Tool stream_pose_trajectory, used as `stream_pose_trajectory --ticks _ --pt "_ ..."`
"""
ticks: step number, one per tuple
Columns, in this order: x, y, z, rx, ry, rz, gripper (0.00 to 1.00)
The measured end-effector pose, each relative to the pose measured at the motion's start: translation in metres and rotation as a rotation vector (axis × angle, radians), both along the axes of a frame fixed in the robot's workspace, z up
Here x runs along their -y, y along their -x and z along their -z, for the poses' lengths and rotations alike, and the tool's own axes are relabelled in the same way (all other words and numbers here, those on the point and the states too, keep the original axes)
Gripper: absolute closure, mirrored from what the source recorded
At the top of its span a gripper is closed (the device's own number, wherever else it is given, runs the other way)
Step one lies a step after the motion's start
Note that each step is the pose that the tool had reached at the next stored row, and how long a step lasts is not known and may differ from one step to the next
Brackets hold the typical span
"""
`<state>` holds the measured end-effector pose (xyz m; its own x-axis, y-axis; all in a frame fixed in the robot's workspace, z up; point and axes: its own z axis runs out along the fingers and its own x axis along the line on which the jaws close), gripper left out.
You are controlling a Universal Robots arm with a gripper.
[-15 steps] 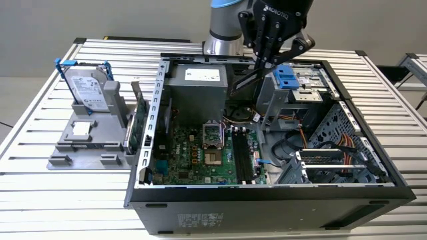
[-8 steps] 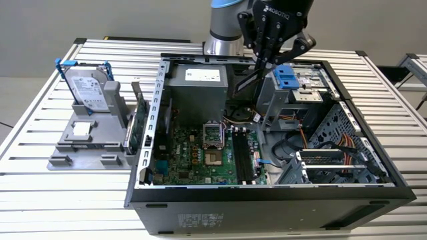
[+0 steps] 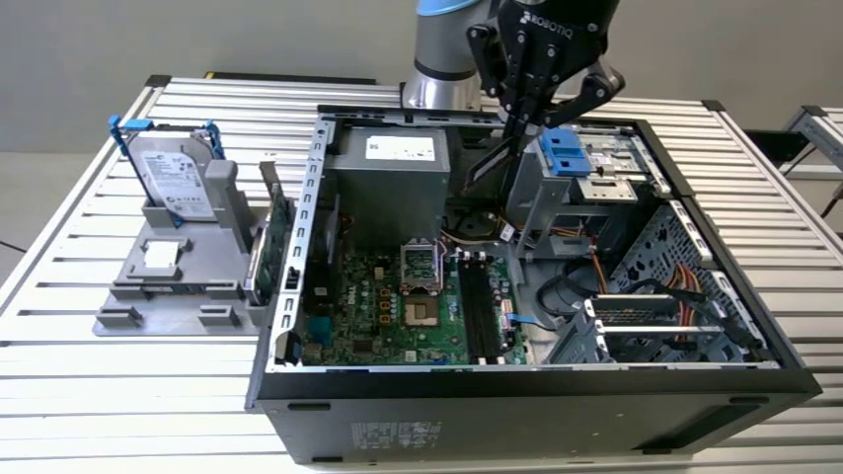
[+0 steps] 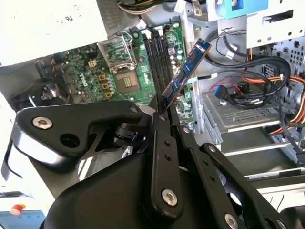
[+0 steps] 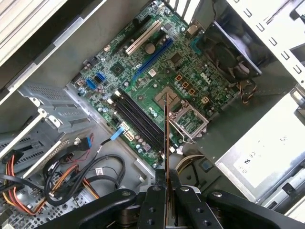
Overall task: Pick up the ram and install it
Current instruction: 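Insert the ram into the slot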
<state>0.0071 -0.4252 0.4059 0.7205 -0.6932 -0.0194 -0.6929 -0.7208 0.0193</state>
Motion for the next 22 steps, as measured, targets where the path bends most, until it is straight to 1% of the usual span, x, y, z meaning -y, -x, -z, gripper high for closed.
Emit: stream_pose_trajectory --ticks 22 --pt "0.0000 0.0000 0.0000 0.0001 0.0000 -0.143 1.00"
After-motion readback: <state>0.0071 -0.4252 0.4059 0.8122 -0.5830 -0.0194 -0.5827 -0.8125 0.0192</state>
